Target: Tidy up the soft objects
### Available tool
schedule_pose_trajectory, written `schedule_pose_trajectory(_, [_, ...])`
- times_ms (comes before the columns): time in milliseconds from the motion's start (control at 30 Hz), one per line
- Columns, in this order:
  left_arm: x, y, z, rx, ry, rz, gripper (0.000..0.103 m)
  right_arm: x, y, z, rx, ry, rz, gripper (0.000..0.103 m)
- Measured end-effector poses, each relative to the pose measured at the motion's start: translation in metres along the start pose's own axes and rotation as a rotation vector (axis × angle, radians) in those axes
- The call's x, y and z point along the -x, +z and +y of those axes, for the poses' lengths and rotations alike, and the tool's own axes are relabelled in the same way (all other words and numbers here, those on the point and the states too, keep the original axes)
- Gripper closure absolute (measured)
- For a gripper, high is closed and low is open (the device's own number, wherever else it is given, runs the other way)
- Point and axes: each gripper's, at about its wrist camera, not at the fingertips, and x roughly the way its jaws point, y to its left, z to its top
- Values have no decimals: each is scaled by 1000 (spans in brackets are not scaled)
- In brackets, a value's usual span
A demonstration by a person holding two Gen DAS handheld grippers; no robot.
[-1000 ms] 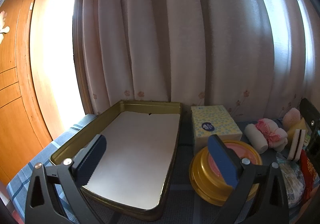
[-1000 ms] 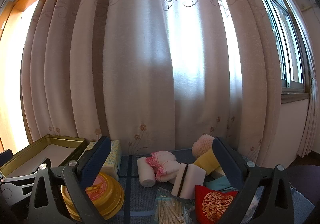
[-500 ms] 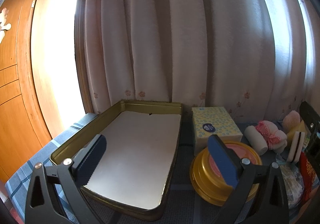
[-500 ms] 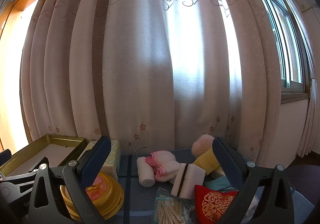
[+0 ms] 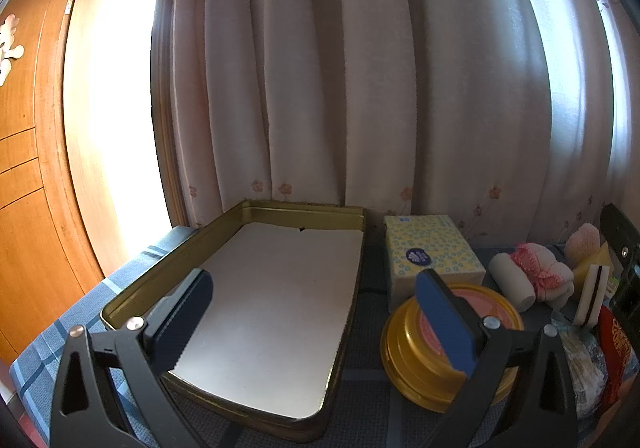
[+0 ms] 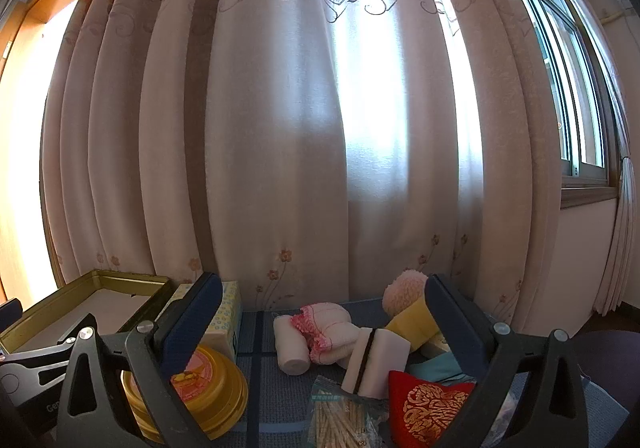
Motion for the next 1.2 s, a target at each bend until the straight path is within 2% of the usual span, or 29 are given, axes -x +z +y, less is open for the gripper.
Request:
schedule_pose_trajectory(1000, [2, 0, 1, -2, -33, 9, 0, 2, -1, -5, -34, -16, -12, 1])
schedule_pose_trajectory(1200, [7, -3, -4, -17, -33, 18, 0, -1, -4, -23, -88, -14, 41, 1])
